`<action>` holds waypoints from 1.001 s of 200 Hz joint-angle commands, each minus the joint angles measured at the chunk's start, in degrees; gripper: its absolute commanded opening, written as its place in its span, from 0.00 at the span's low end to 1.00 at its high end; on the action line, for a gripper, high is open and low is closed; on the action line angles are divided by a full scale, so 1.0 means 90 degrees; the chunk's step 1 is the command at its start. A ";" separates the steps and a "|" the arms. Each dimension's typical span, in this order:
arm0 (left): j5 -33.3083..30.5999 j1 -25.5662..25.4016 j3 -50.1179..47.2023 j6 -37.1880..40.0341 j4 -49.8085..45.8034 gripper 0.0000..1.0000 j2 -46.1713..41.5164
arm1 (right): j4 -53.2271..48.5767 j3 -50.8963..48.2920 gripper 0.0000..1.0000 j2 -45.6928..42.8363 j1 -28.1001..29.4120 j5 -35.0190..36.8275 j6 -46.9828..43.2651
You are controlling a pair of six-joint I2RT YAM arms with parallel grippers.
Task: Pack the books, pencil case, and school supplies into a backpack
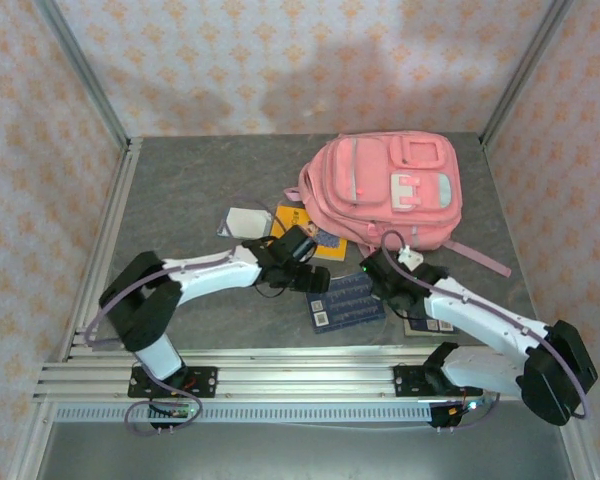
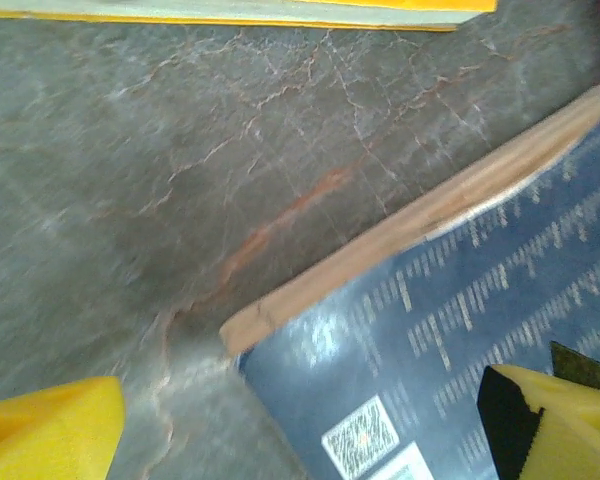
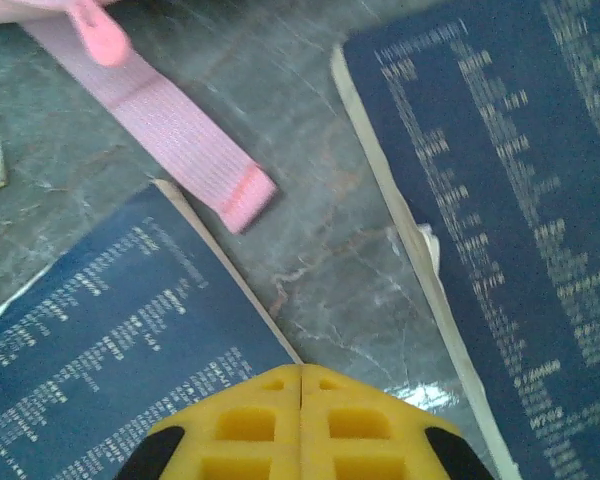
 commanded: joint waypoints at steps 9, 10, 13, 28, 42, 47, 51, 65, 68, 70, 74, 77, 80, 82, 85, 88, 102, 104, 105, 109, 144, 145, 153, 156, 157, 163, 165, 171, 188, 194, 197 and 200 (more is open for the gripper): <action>-0.0100 -0.0057 0.0723 0.0420 0.0067 0.90 0.0521 | 0.0311 -0.0538 0.00 -0.0252 0.0207 -0.0063 0.0890; -0.0094 -0.0055 0.0743 0.0420 0.0066 0.90 0.0528 | 0.0344 -0.0559 0.00 -0.0259 0.0216 -0.0097 0.0891; -0.0078 -0.0061 0.0790 0.0420 0.0065 0.90 0.0585 | 0.0452 -0.0623 0.00 -0.0264 0.0232 -0.0181 0.0896; -0.0087 -0.0072 0.0943 0.0628 0.0036 0.89 0.0772 | 0.0794 -0.0884 0.00 -0.0265 0.0320 -0.0453 0.1067; -0.0069 -0.0082 0.1063 0.0691 -0.0003 0.89 0.0899 | 0.1029 -0.1049 0.00 -0.0256 0.0450 -0.0511 0.1172; -0.0038 -0.0087 0.1097 0.0707 -0.0004 0.89 0.0931 | 0.1095 -0.1097 0.00 -0.0241 0.0490 -0.0521 0.1213; 0.0003 -0.0091 0.1116 0.0719 0.0004 0.89 0.0958 | 0.1159 -0.1141 0.00 -0.0220 0.0518 -0.0526 0.1231; 0.0166 -0.0106 0.1165 0.0713 0.0000 0.88 0.1034 | 0.1516 -0.1307 0.00 -0.0086 0.0577 -0.0629 0.1219; 0.0198 -0.0109 0.1165 0.0699 0.0005 0.88 0.1050 | 0.1577 -0.1333 0.00 -0.0030 0.0575 -0.0644 0.1223; 0.0216 -0.0111 0.1172 0.0702 0.0006 0.88 0.1064 | 0.1622 -0.1347 0.00 -0.0001 0.0577 -0.0654 0.1223; 0.0250 -0.0130 0.1166 0.0698 0.0006 0.88 0.1077 | 0.1697 -0.1367 0.00 0.0077 0.0578 -0.0662 0.1223; 0.0270 -0.0138 0.1166 0.0689 0.0003 0.88 0.1086 | 0.1754 -0.1379 0.00 0.0128 0.0570 -0.0667 0.1218; 0.0283 -0.0149 0.1155 0.0682 0.0006 0.88 0.1092 | 0.1804 -0.1389 0.00 0.0184 0.0571 -0.0662 0.1214; 0.0296 -0.0155 0.1143 0.0676 -0.0002 0.88 0.1106 | 0.1827 -0.1390 0.00 0.0223 0.0576 -0.0654 0.1209; 0.0307 -0.0159 0.1134 0.0672 0.0013 0.88 0.1114 | 0.1866 -0.1392 0.00 0.0265 0.0577 -0.0635 0.1200; 0.0317 -0.0176 0.1112 0.0640 0.0013 0.88 0.1113 | 0.1901 -0.1391 0.00 0.0330 0.0575 -0.0601 0.1195; 0.0408 -0.0201 0.0999 0.0539 0.0023 0.88 0.1121 | 0.2105 -0.1376 0.00 0.0542 0.0578 -0.0480 0.1168; 0.0430 -0.0207 0.0979 0.0518 0.0032 0.88 0.1119 | 0.2134 -0.1370 0.00 0.0576 0.0578 -0.0469 0.1158; 0.0445 -0.0208 0.0964 0.0508 0.0034 0.88 0.1115 | 0.2139 -0.1371 0.00 0.0595 0.0578 -0.0461 0.1157; 0.0489 -0.0209 0.0915 0.0498 0.0066 0.88 0.1102 | 0.2215 -0.1353 0.00 0.0622 0.0576 -0.0432 0.1147; 0.0700 -0.0207 0.0363 0.0113 0.0374 0.88 0.0911 | 0.2374 -0.0873 0.00 0.1351 0.0570 0.0005 0.0823; 0.0707 -0.0208 0.0353 0.0105 0.0381 0.88 0.0899 | 0.2376 -0.0854 0.00 0.1373 0.0574 0.0020 0.0808; 0.0772 -0.0208 0.0207 0.0038 0.0469 0.87 0.0821 | 0.2378 -0.0683 0.00 0.1560 0.0568 0.0112 0.0648; 0.0802 -0.0209 0.0162 0.0010 0.0511 0.88 0.0789 | 0.2380 -0.0615 0.00 0.1637 0.0567 0.0148 0.0591; 0.0816 -0.0214 0.0141 0.0000 0.0522 0.88 0.0779 | 0.2374 -0.0593 0.00 0.1648 0.0567 0.0160 0.0575; 0.0857 -0.0215 0.0039 -0.0032 0.0584 0.87 0.0712 | 0.2350 -0.0455 0.00 0.1809 0.0568 0.0230 0.0494; 0.0867 -0.0218 0.0009 -0.0042 0.0590 0.87 0.0684 | 0.2354 -0.0415 0.00 0.1857 0.0568 0.0243 0.0465; 0.0856 -0.0223 -0.0064 -0.0067 0.0601 0.87 0.0615 | 0.2397 -0.0292 0.00 0.2004 0.0553 0.0277 0.0368; 0.0736 -0.0238 -0.0219 -0.0073 0.0559 0.88 0.0413 | 0.2576 0.0042 0.00 0.2418 0.0469 0.0151 0.0089; 0.0677 -0.0234 -0.0254 -0.0063 0.0532 0.87 0.0351 | 0.2614 0.0169 0.00 0.2535 0.0436 0.0094 -0.0012; 0.0646 -0.0238 -0.0273 -0.0054 0.0498 0.87 0.0320 | 0.2631 0.0230 0.00 0.2585 0.0420 0.0086 -0.0057; 0.0614 -0.0238 -0.0280 -0.0049 0.0482 0.87 0.0291 | 0.2658 0.0282 0.00 0.2635 0.0408 0.0078 -0.0102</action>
